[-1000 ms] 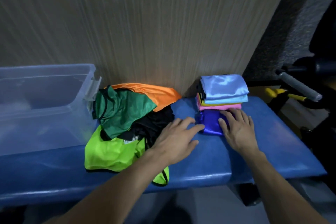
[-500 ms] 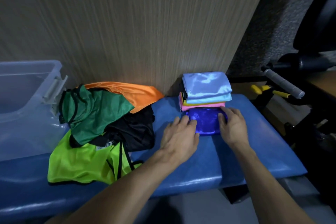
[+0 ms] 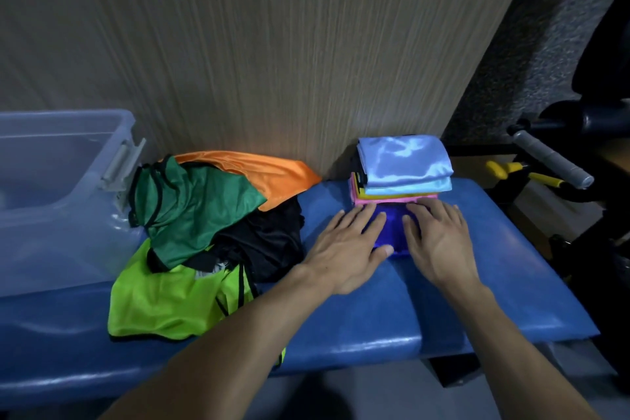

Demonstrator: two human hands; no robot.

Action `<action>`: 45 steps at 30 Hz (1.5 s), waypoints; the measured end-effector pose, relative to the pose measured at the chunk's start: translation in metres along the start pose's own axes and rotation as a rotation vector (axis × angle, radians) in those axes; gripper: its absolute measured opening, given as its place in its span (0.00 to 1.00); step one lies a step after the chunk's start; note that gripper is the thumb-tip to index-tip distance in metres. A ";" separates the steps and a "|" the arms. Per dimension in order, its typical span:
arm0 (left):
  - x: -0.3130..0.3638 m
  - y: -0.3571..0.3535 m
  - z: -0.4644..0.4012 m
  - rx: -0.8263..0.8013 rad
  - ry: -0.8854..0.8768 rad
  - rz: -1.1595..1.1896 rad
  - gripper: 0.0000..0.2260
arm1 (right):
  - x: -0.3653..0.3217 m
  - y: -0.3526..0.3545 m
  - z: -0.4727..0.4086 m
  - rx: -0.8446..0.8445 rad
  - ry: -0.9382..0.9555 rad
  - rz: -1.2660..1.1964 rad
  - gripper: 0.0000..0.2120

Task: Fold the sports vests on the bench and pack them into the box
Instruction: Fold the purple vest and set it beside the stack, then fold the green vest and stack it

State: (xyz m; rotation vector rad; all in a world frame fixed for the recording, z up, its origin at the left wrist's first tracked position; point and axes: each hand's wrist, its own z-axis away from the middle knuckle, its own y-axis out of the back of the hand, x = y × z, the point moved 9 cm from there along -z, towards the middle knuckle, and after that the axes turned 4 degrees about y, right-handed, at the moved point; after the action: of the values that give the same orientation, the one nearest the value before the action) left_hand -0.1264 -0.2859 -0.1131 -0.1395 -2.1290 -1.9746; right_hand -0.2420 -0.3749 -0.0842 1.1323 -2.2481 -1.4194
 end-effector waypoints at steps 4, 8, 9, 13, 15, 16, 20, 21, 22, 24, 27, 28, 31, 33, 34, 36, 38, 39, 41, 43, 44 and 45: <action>-0.034 0.086 0.035 0.417 -0.026 -0.001 0.15 | -0.067 0.018 -0.012 0.011 0.138 -0.182 0.16; -0.121 0.125 0.087 0.483 0.340 -0.144 0.17 | -0.137 -0.003 -0.006 -0.144 0.223 -0.321 0.20; -0.146 0.122 0.100 0.425 0.459 -0.158 0.21 | -0.156 -0.012 -0.002 -0.205 0.268 -0.339 0.23; -0.214 0.103 0.140 0.287 0.675 -0.070 0.19 | -0.221 -0.051 0.013 -0.459 0.378 -0.368 0.33; -0.219 0.112 0.151 0.340 0.694 0.001 0.13 | -0.237 -0.071 0.021 -0.584 0.346 -0.361 0.35; -0.218 0.124 0.157 0.419 0.720 0.063 0.12 | -0.241 -0.079 0.024 -0.618 0.335 -0.352 0.34; -0.185 0.194 0.188 0.861 0.601 0.260 0.14 | -0.247 -0.091 0.021 -0.615 0.331 -0.262 0.30; -0.177 0.206 0.197 0.936 0.576 0.325 0.14 | -0.246 -0.092 0.020 -0.630 0.317 -0.271 0.29; -0.172 0.214 0.204 0.986 0.579 0.404 0.14 | -0.245 -0.090 0.020 -0.640 0.305 -0.302 0.29; -0.177 0.216 0.213 1.031 0.636 0.619 0.12 | -0.242 -0.078 0.018 -0.605 0.291 -0.420 0.29; -0.179 0.218 0.215 1.044 0.609 1.027 0.09 | -0.237 -0.026 0.008 -0.368 0.265 -0.635 0.35; -0.175 0.220 0.215 1.052 0.590 1.153 0.08 | -0.234 -0.005 0.006 -0.284 0.232 -0.725 0.38; -0.148 0.226 0.208 0.954 0.534 1.333 0.11 | -0.238 0.043 0.008 -0.191 0.192 -0.976 0.42; -0.130 0.226 0.199 0.828 0.523 1.325 0.08 | -0.248 0.060 0.015 -0.221 0.212 -1.140 0.41; -0.124 0.226 0.195 0.778 0.530 1.321 0.07 | -0.248 0.065 0.017 -0.235 0.202 -1.221 0.36; -0.119 0.228 0.186 0.707 0.532 1.260 0.08 | -0.240 0.072 0.019 -0.246 0.126 -1.307 0.21; -0.114 0.229 0.177 0.644 0.502 1.214 0.11 | -0.224 0.076 0.022 -0.251 -0.043 -1.376 0.12; -0.112 0.230 0.171 0.619 0.473 1.210 0.13 | -0.213 0.076 0.023 -0.257 -0.140 -1.419 0.17; -0.120 0.227 0.158 0.599 0.447 1.112 0.16 | -0.192 0.076 0.025 -0.284 -0.293 -1.504 0.20; -0.145 0.219 0.142 0.623 0.483 0.884 0.13 | -0.174 0.065 0.026 -0.356 -0.387 -1.499 0.14; -0.158 0.214 0.137 0.642 0.521 0.761 0.10 | -0.163 0.053 0.029 -0.384 -0.427 -1.432 0.09; -0.170 0.206 0.134 0.637 0.566 0.628 0.08 | -0.149 0.039 0.032 -0.396 -0.472 -1.320 0.06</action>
State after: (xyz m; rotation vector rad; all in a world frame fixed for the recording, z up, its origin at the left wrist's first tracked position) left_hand 0.0706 -0.1199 0.0382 -0.0990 -1.8918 -0.8148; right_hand -0.1793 -0.2377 -0.0389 2.4605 -1.0980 -2.5984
